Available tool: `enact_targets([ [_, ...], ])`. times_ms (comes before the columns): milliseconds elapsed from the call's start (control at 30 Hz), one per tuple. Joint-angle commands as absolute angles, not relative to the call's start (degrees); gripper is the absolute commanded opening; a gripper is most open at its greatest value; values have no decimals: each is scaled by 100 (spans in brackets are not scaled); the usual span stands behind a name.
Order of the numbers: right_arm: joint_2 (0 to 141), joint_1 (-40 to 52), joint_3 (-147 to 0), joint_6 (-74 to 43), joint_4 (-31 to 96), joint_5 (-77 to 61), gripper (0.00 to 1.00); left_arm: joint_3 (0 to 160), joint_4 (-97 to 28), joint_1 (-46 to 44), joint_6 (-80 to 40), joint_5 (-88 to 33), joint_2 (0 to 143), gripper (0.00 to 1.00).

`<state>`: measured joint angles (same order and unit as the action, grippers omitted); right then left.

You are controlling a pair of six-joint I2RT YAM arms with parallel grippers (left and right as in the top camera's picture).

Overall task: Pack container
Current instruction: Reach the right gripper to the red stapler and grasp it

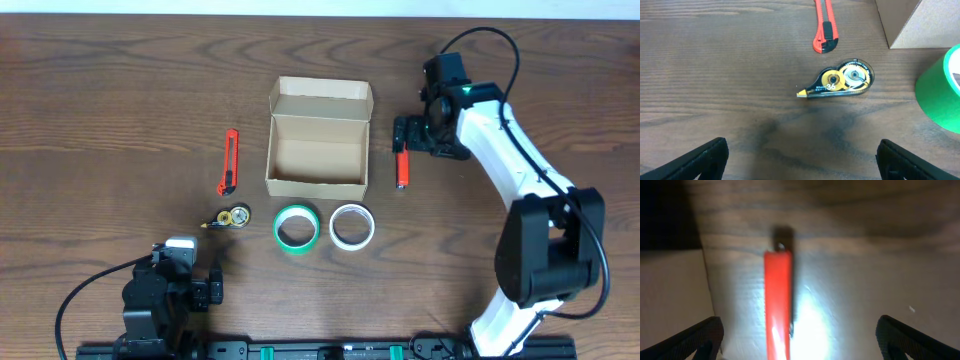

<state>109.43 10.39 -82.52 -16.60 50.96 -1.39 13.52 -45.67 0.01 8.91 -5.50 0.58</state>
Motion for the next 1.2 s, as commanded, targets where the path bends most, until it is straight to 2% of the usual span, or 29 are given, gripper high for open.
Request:
enact_targets([
  [0, 11163, 1133, -8221, -1474, 4980, -303, 99, 1321, -4587, 45, 943, -445, 21, 95],
  [433, 11878, 1135, -8184, -1450, 4737, -285, 88, 1321, -4587, 45, 943, -443, 21, 95],
  [600, 11998, 1135, -8169, -1450, 4705, -305, 74, 1321, -4587, 45, 943, -443, 21, 96],
  [767, 12154, 1135, -8162, -1450, 4687, -307, 54, 1321, -4587, 45, 943, -443, 21, 95],
  [1000, 12243, 1135, -8158, -1450, 4611, -327, 41, 1321, -4587, 45, 943, -445, 21, 95],
  [1167, 12239, 1133, -8160, -1450, 4624, -355, 26, 1321, -4587, 45, 945, -443, 21, 95],
])
